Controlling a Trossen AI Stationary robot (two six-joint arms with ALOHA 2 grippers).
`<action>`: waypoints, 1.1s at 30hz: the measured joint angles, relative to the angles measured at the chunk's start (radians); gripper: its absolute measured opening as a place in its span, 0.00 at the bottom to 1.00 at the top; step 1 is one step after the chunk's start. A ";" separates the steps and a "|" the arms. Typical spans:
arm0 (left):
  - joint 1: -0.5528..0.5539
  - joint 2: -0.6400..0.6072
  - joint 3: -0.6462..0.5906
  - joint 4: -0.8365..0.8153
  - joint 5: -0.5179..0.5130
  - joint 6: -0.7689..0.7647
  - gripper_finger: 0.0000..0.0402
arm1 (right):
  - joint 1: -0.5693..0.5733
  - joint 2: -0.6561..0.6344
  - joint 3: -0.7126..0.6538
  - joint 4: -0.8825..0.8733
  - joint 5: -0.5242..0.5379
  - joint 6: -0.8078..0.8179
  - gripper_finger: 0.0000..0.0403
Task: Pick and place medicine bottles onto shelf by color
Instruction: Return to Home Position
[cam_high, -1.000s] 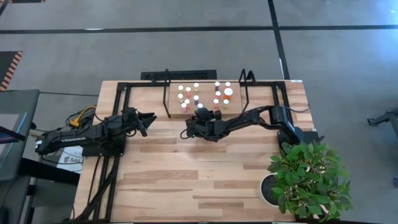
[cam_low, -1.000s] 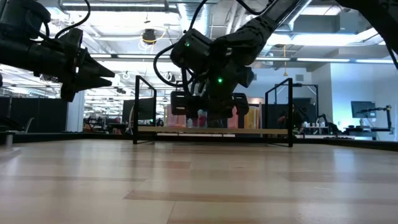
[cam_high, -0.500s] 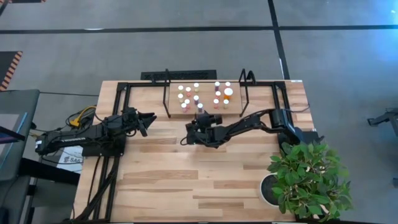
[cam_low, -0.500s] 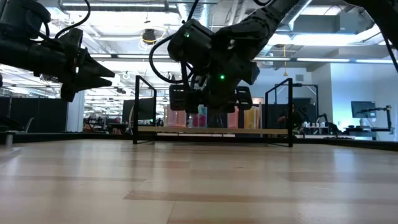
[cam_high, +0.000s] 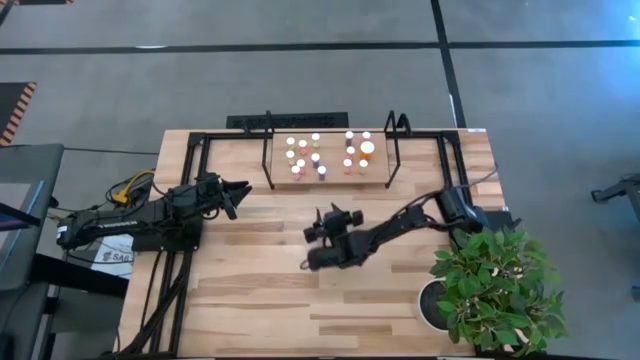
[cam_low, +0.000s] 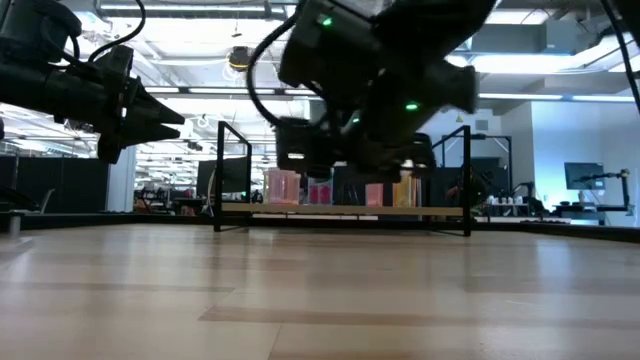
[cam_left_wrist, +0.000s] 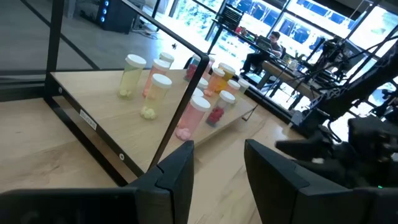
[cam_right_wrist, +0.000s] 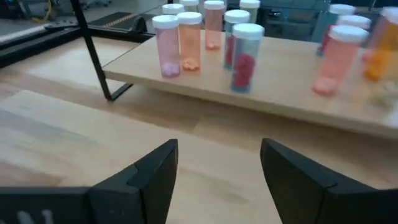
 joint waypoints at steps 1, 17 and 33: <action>0.000 0.000 0.000 0.000 0.000 0.000 0.32 | 0.016 0.000 0.000 -0.035 0.010 0.047 0.62; 0.000 0.000 0.000 0.000 0.000 0.000 0.32 | 0.223 -0.181 0.000 -0.595 -0.018 0.616 0.62; 0.000 0.000 0.000 0.000 0.000 0.000 0.32 | 0.319 -0.511 -0.028 -0.789 -0.129 0.329 0.62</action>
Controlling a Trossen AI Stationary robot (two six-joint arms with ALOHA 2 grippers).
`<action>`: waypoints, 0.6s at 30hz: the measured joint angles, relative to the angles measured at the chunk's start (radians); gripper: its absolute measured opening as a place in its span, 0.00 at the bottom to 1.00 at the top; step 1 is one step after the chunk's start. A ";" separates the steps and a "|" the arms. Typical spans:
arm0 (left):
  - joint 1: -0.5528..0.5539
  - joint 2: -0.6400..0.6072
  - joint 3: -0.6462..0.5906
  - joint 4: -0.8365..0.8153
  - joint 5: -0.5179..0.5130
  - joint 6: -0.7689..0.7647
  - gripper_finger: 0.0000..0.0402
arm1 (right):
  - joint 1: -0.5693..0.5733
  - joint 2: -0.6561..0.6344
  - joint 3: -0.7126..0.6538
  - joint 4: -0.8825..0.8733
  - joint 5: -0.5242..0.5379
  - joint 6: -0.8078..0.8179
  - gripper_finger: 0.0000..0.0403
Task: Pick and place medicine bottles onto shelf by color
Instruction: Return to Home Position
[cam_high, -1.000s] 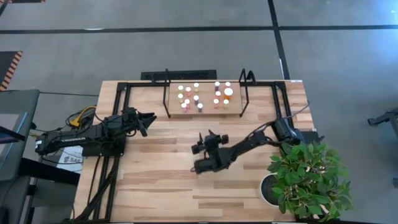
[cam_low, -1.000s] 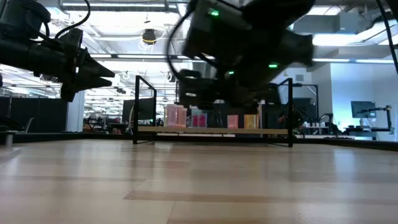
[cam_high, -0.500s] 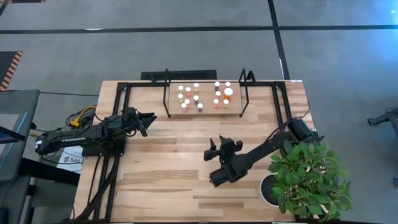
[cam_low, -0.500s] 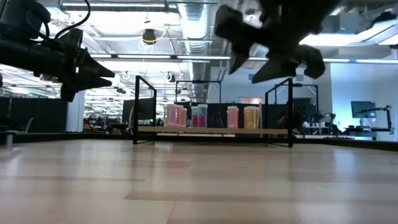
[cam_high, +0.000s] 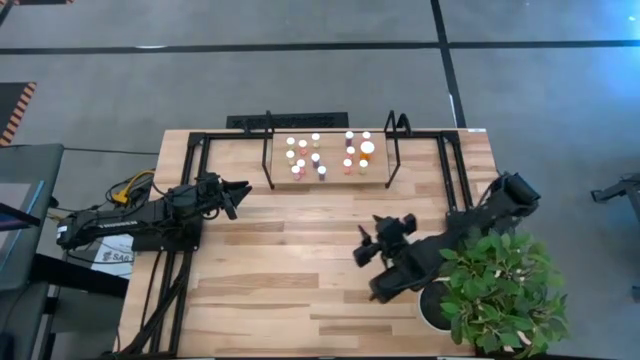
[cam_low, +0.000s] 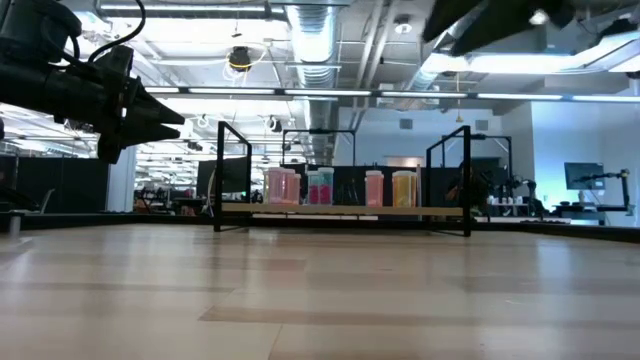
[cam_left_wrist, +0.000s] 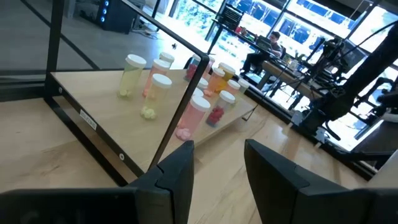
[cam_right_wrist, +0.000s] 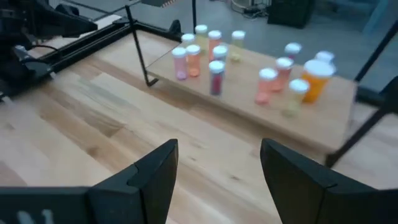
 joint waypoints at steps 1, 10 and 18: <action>0.000 0.000 0.000 0.000 0.000 0.000 0.32 | 0.012 -0.024 -0.006 -0.031 0.000 0.010 0.62; 0.000 0.000 0.000 0.000 0.000 0.000 0.32 | 0.051 -0.342 -0.260 0.224 0.004 -0.288 0.62; 0.000 0.000 0.000 0.000 0.000 0.000 0.32 | 0.047 -0.711 -0.632 0.955 -0.066 -1.008 0.62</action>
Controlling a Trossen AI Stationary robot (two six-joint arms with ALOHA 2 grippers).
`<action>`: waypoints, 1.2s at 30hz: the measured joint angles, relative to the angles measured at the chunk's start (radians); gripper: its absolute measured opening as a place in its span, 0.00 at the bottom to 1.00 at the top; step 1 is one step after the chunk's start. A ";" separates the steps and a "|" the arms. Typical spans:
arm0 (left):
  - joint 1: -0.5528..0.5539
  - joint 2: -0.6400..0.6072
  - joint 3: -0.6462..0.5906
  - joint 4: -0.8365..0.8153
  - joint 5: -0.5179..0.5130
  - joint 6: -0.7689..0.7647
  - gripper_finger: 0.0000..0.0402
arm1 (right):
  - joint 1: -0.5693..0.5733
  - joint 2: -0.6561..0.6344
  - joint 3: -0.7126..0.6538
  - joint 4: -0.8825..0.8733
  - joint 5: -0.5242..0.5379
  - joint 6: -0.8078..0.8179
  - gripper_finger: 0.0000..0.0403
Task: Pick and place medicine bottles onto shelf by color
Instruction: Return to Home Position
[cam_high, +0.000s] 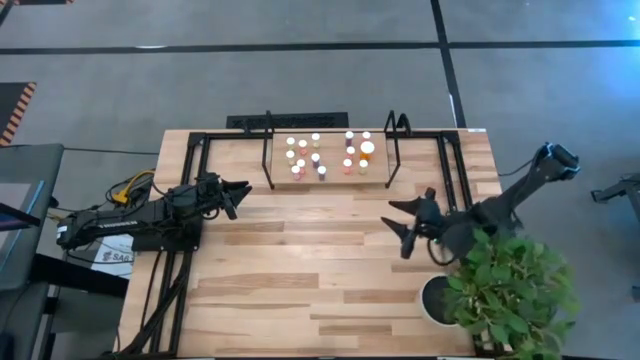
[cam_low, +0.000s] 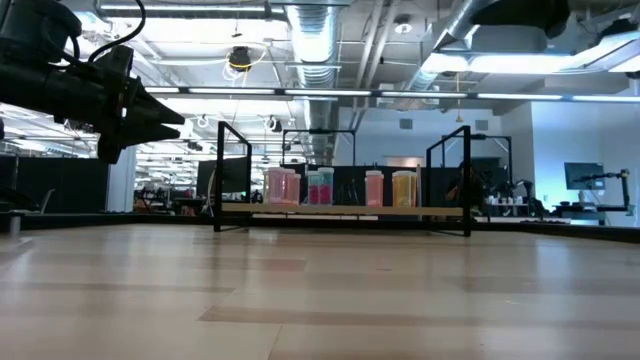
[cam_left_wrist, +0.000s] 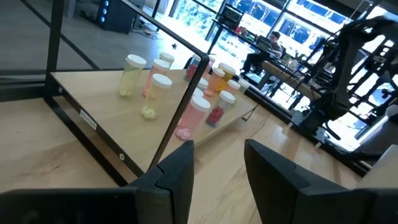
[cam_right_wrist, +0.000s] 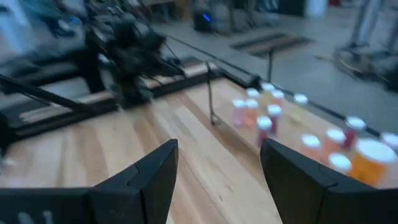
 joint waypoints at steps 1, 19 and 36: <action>0.000 0.000 0.000 0.000 0.000 0.000 0.32 | -0.004 -0.038 -0.038 0.061 -0.014 -0.049 0.62; 0.000 0.000 0.000 0.000 0.000 0.000 0.32 | -0.173 -0.576 -0.431 0.176 -0.170 -0.147 0.62; 0.000 0.000 0.000 0.000 0.000 0.000 0.32 | -0.350 -0.844 -0.614 0.179 -0.294 -0.169 0.62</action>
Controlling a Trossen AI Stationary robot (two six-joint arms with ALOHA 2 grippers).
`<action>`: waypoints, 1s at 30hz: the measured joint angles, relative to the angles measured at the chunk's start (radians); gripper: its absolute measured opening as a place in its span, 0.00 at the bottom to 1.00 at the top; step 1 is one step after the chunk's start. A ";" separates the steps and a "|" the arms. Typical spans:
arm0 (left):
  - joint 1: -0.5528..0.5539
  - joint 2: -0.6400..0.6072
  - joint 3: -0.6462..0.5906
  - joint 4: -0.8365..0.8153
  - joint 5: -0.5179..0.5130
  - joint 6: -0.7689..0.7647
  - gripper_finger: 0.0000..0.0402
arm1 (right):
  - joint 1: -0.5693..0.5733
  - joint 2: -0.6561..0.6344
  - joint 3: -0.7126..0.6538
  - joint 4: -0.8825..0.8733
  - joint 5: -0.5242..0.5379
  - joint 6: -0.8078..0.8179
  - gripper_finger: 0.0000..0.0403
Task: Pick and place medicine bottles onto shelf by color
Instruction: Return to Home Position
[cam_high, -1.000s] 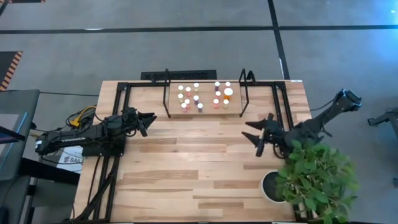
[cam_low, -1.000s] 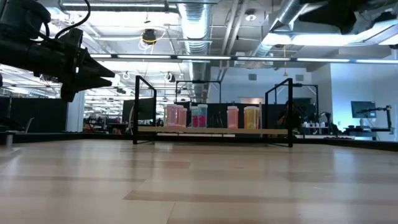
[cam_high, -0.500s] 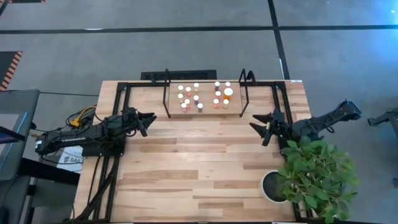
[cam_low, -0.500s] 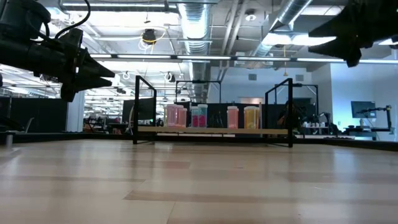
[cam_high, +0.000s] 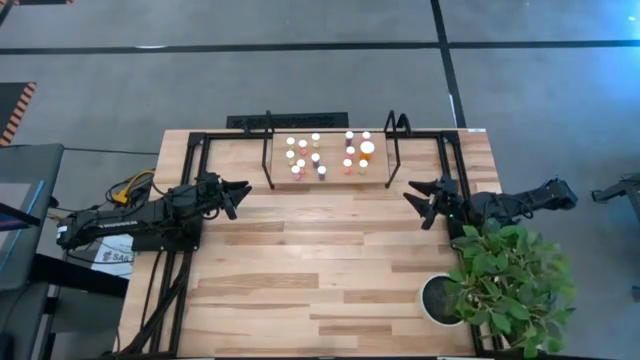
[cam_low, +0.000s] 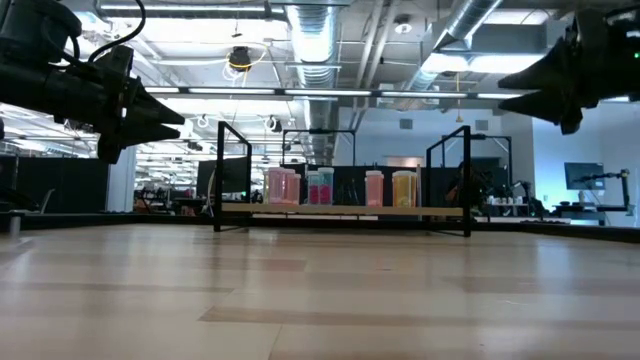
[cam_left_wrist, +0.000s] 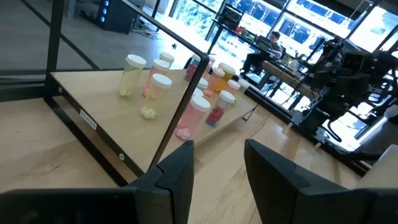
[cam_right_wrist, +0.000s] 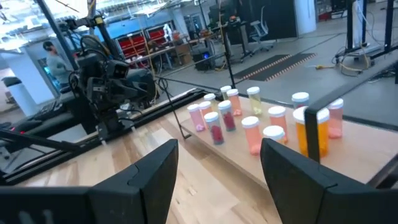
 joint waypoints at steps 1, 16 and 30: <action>0.000 0.000 0.000 0.000 0.000 0.000 0.32 | -0.013 -0.014 -0.011 -0.002 -0.010 0.000 0.62; 0.000 0.000 0.000 0.000 0.000 0.000 0.32 | -0.170 -0.095 -0.073 0.017 -0.165 0.018 0.62; 0.000 0.000 0.000 0.000 0.000 0.000 0.32 | -0.215 -0.093 -0.074 0.015 -0.165 0.018 0.62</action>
